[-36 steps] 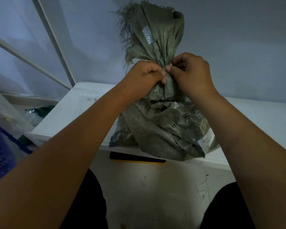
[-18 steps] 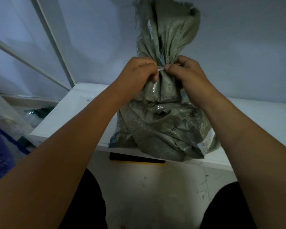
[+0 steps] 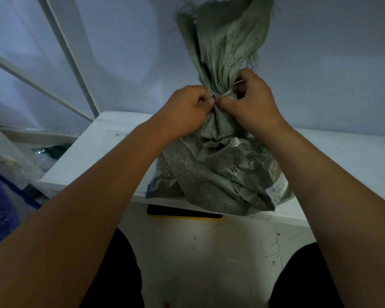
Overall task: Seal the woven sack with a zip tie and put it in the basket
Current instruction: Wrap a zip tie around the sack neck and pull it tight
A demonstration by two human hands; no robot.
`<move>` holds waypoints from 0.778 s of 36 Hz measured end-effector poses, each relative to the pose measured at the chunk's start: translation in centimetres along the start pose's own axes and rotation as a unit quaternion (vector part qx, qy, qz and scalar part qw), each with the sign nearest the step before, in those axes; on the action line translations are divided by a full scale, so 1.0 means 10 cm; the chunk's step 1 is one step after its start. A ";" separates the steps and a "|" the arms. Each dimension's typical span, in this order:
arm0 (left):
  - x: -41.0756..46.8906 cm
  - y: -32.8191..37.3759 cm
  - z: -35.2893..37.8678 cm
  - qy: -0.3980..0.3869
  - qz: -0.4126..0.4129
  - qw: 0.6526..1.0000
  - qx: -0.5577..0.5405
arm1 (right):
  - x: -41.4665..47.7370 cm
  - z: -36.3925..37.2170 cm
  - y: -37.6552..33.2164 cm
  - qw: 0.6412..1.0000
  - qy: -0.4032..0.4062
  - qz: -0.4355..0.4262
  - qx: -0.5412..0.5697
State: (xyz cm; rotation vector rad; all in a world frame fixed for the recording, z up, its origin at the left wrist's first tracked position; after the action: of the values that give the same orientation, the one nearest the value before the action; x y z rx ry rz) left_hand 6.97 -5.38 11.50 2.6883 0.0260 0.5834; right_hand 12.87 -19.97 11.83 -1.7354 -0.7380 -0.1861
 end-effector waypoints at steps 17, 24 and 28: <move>-0.11 0.07 0.00 -0.097 -0.043 0.993 -0.041 | -0.01 0.03 0.06 0.990 -0.053 -0.052 -0.120; -0.13 0.14 0.03 -0.065 -0.015 0.997 -0.044 | 0.02 0.02 0.09 0.989 -0.021 -0.051 -0.141; -0.15 0.20 0.01 -0.053 -0.006 0.997 -0.064 | 0.02 -0.01 0.10 0.989 -0.020 -0.060 -0.136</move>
State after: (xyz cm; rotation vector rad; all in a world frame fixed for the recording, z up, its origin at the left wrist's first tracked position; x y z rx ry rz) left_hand 5.50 -7.46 11.54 2.5885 -0.0246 0.4231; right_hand 13.60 -20.07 11.11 -1.9575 -0.8793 -0.3496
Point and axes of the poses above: each hand's wrist, its own x-axis towards the middle knuckle, its own z-axis out of the palm, y = z × x, the point moved 3 cm from there along x, towards the middle knuckle, and after that the axes turned 13 degrees about x, right-handed, at the moved point
